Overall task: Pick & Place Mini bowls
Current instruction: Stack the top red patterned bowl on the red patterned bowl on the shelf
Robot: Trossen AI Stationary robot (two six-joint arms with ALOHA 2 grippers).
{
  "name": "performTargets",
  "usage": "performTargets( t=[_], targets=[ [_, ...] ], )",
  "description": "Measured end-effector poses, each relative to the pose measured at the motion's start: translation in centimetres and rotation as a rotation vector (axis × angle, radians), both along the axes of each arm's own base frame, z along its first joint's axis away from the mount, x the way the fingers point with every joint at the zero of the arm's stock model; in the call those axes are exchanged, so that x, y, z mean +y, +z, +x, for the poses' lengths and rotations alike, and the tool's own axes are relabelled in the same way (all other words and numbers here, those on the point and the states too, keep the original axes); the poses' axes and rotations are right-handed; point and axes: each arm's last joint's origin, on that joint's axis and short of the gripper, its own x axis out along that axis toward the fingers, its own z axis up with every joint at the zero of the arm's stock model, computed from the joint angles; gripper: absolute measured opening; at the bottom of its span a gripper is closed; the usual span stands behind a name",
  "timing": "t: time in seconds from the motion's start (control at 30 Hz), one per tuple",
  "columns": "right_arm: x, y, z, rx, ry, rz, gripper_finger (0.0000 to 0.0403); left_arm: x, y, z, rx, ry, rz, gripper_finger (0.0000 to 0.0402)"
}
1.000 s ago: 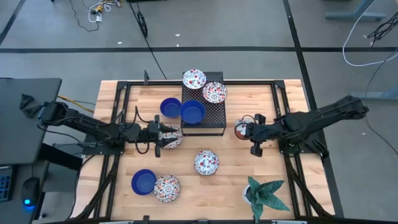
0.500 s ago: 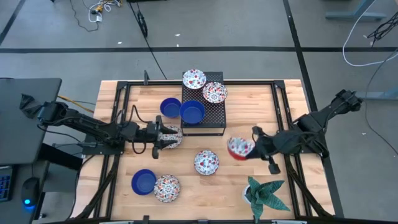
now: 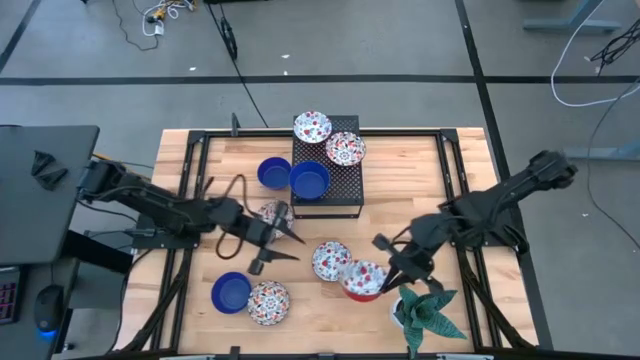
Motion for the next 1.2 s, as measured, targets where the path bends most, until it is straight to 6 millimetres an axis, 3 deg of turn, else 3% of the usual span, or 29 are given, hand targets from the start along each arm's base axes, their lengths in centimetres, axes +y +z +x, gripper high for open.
performTargets(
  t=[0.27, 0.53, 0.77, 1.2],
  targets=[
    [-1.1, -2.2, 2.7, 0.098, 0.049, 0.049, 0.0002, -1.5, 2.2, 5.1, 0.134, -0.149, 0.064, 0.0188],
    [-2.0, -2.6, 3.2, 0.118, 0.028, 0.045, 0.0002, -2.5, 2.6, 8.7, 0.372, -0.273, 0.135, 0.0223],
    [-2.1, -2.7, 3.2, 0.119, 0.029, 0.035, 0.0003, -2.7, 1.5, 9.5, 0.436, -0.305, 0.152, 0.0236],
    [-2.7, -2.5, 3.5, 0.092, -0.011, 0.025, 0.0004, -2.5, 0.7, 9.8, 0.459, -0.223, 0.204, 0.0175]
  ],
)
